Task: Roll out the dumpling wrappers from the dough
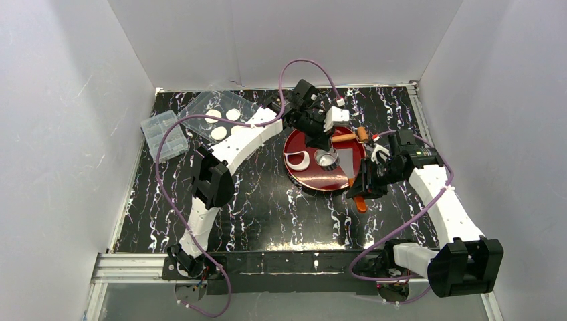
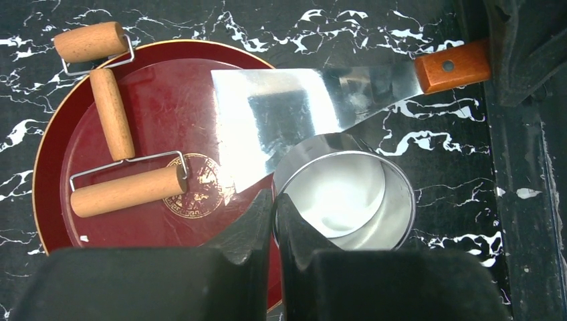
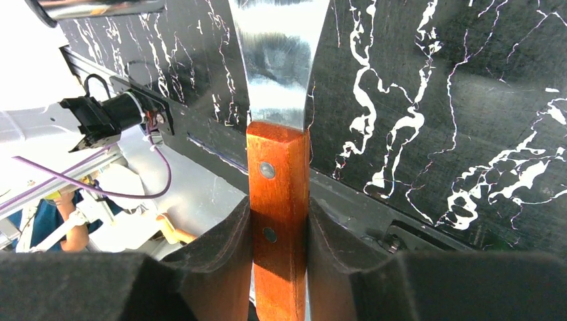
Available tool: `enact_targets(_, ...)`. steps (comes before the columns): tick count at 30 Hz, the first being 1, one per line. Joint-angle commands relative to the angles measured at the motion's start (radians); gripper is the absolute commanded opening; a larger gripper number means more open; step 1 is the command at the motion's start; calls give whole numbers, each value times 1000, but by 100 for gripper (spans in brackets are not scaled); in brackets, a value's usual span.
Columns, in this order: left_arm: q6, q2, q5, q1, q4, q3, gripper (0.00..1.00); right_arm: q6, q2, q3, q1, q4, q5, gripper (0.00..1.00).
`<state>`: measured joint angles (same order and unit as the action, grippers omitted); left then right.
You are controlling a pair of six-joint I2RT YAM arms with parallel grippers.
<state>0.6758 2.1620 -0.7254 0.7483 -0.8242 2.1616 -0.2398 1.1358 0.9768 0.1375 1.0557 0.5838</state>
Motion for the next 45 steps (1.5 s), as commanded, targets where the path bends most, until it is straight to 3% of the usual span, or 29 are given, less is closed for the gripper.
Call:
enact_targets(1, -32, -26, 4, 1, 44, 28, 0, 23, -3, 6, -3, 25, 35, 1)
enact_targets(5, -49, -23, 4, -2, 43, 53, 0, 15, 8, -23, -3, 37, -12, 1)
enact_targets(12, -66, -24, 4, -4, 41, 44, 0, 20, -28, -39, -3, -8, 50, 1)
enact_targets(24, -342, 41, 150, -17, 122, 72, 0, 43, -81, -134, -2, -46, 176, 1)
enact_targets(34, -389, 65, 173, -17, 154, 101, 0, 60, -134, -152, -2, -81, 206, 1)
enact_targets(45, -408, 38, 133, -19, 121, 171, 0, 54, -133, -165, -1, -121, 139, 1)
